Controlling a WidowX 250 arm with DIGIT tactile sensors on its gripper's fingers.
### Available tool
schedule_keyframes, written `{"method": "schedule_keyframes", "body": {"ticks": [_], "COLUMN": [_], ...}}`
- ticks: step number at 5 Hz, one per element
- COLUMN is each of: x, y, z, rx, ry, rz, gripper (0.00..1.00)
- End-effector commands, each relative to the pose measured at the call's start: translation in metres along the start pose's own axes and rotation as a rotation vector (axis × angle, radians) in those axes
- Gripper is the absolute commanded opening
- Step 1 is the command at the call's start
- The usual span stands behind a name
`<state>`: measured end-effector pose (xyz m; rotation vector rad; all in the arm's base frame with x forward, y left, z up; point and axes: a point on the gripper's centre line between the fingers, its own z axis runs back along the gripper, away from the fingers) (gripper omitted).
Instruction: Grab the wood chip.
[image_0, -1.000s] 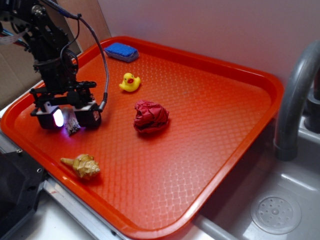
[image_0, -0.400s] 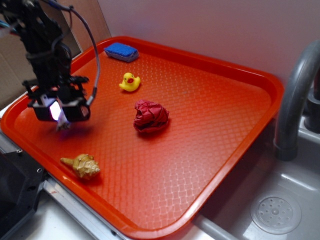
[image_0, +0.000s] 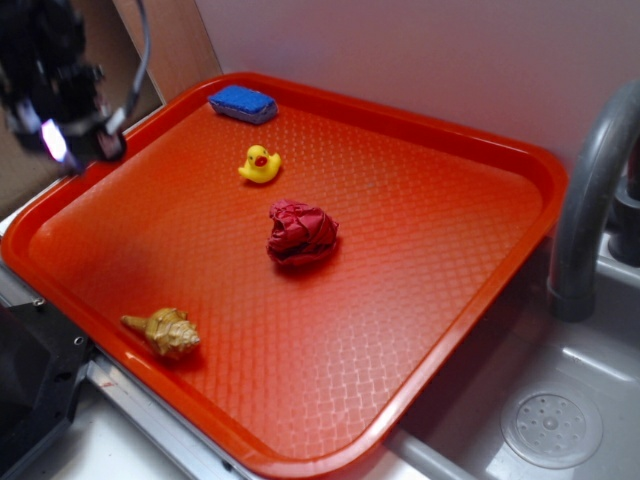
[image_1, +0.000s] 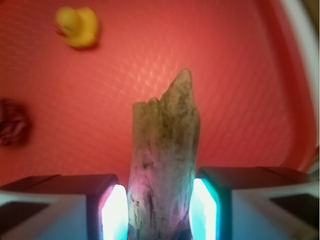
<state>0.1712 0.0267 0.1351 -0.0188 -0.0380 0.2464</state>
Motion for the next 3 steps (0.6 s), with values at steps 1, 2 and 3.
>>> {"method": "schedule_keyframes", "body": {"ticks": [1, 2, 3], "x": [0.018, 0.023, 0.022], "y": [-0.030, -0.022, -0.020], "z": [0.111, 0.149, 0.135], "rx": [-0.099, -0.139, -0.105], "ry": [-0.152, -0.206, -0.205], "rz": [-0.271, -0.260, -0.237], "gripper": [0.00, 0.00, 0.00]}}
